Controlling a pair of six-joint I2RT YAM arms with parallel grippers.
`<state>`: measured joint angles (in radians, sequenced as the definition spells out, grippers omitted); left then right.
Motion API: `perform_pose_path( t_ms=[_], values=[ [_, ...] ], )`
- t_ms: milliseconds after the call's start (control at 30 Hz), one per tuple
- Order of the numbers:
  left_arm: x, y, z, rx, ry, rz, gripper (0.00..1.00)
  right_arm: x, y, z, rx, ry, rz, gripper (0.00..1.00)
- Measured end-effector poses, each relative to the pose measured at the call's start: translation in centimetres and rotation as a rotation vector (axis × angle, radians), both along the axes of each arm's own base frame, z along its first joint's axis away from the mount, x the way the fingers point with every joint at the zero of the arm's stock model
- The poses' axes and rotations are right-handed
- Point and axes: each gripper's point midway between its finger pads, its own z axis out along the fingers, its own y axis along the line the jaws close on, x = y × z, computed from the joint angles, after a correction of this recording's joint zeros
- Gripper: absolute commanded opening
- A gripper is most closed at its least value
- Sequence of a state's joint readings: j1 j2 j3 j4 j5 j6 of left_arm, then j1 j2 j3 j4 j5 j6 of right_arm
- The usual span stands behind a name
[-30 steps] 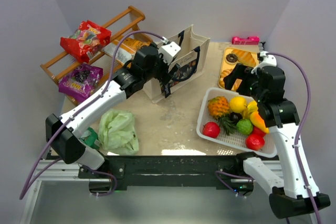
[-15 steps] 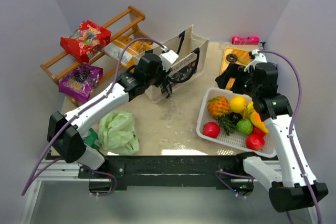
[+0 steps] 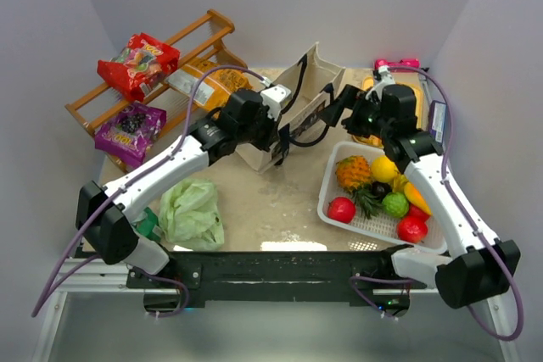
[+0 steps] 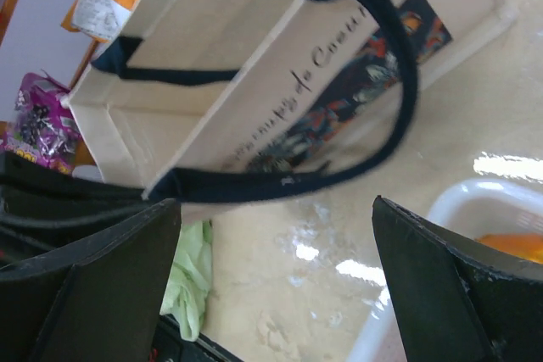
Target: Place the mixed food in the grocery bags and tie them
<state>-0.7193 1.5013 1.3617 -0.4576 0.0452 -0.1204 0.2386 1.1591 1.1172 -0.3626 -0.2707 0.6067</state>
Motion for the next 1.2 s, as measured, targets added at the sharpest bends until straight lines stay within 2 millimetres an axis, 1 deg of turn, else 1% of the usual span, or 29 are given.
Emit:
perform_pose_path(
  t_ms=[100, 267, 333, 367, 400, 433, 467, 500, 533, 567, 600, 667, 733, 800, 833, 900, 967, 1033, 1067, 1133, 1200],
  values=[
    [-1.3, -1.4, 0.1, -0.048, 0.044, -0.021, 0.00, 1.1, 1.4, -0.1, 0.006, 0.005, 0.002, 0.98],
    [-3.0, -3.7, 0.8, -0.109, 0.064, -0.067, 0.00, 2.5, 3.0, -2.4, 0.006, 0.057, -0.007, 0.96],
    [-3.4, -4.4, 1.1, -0.120, 0.059, -0.091, 0.00, 3.1, 3.5, -3.4, 0.002, 0.077, -0.011, 0.86],
    [-3.8, -4.7, 1.1, -0.124, 0.058, -0.106, 0.00, 3.5, 3.6, -4.0, -0.005, 0.089, -0.020, 0.73],
    [-4.0, -4.9, 1.1, -0.123, 0.055, -0.116, 0.00, 3.8, 3.9, -4.6, -0.004, 0.103, -0.020, 0.64],
    [-4.2, -5.1, 1.1, -0.121, 0.055, -0.126, 0.04, 4.1, 4.0, -4.9, -0.011, 0.109, -0.021, 0.55],
    [-4.4, -5.2, 1.1, -0.119, 0.052, -0.135, 0.22, 4.4, 4.1, -5.4, -0.012, 0.123, -0.023, 0.43],
    [-4.5, -5.3, 1.1, -0.112, 0.043, -0.146, 0.35, 4.6, 4.3, -5.9, -0.015, 0.133, -0.023, 0.23],
    [-4.5, -5.3, 1.1, -0.104, 0.034, -0.156, 0.49, 4.8, 4.4, -6.3, -0.021, 0.142, -0.023, 0.18],
    [-4.4, -5.4, 1.2, -0.099, 0.018, -0.164, 0.76, 5.0, 4.4, -6.8, -0.027, 0.150, -0.023, 0.15],
    [-4.3, -5.2, 1.5, -0.089, -0.005, -0.165, 0.84, 5.0, 4.4, -7.1, -0.032, 0.156, -0.024, 0.10],
    [-3.9, -4.2, 2.5, -0.058, -0.065, -0.140, 1.00, 5.0, 4.4, -7.4, -0.040, 0.165, -0.020, 0.06],
    [-3.1, -2.5, 4.3, -0.030, -0.134, -0.082, 1.00, 4.6, 4.6, -7.4, -0.049, 0.163, 0.002, 0.00],
    [-1.7, -0.1, 7.0, -0.024, -0.193, -0.006, 1.00, 4.0, 5.0, -7.3, -0.060, 0.158, 0.040, 0.00],
    [-0.6, 1.6, 8.9, -0.034, -0.225, 0.044, 1.00, 3.7, 5.2, -7.2, -0.065, 0.154, 0.059, 0.00],
    [2.6, 6.5, 13.3, -0.063, -0.312, 0.194, 1.00, 2.6, 5.6, -6.9, -0.081, 0.152, 0.105, 0.00],
    [5.2, 13.2, 17.6, -0.055, -0.411, 0.403, 1.00, 1.4, 5.9, -6.6, -0.098, 0.147, 0.147, 0.00],
    [5.6, 17.4, 20.5, -0.032, -0.476, 0.534, 1.00, 0.0, 6.1, -6.1, -0.104, 0.136, 0.191, 0.00],
    [5.5, 18.6, 21.7, -0.027, -0.499, 0.570, 1.00, -0.8, 6.1, -5.9, -0.106, 0.131, 0.211, 0.00],
    [5.5, 20.8, 23.6, -0.013, -0.531, 0.630, 1.00, -1.9, 6.1, -5.2, -0.108, 0.115, 0.238, 0.00],
    [5.8, 22.9, 24.5, 0.016, -0.545, 0.696, 1.00, -2.4, 6.0, -4.6, -0.109, 0.094, 0.256, 0.00]
  ],
)
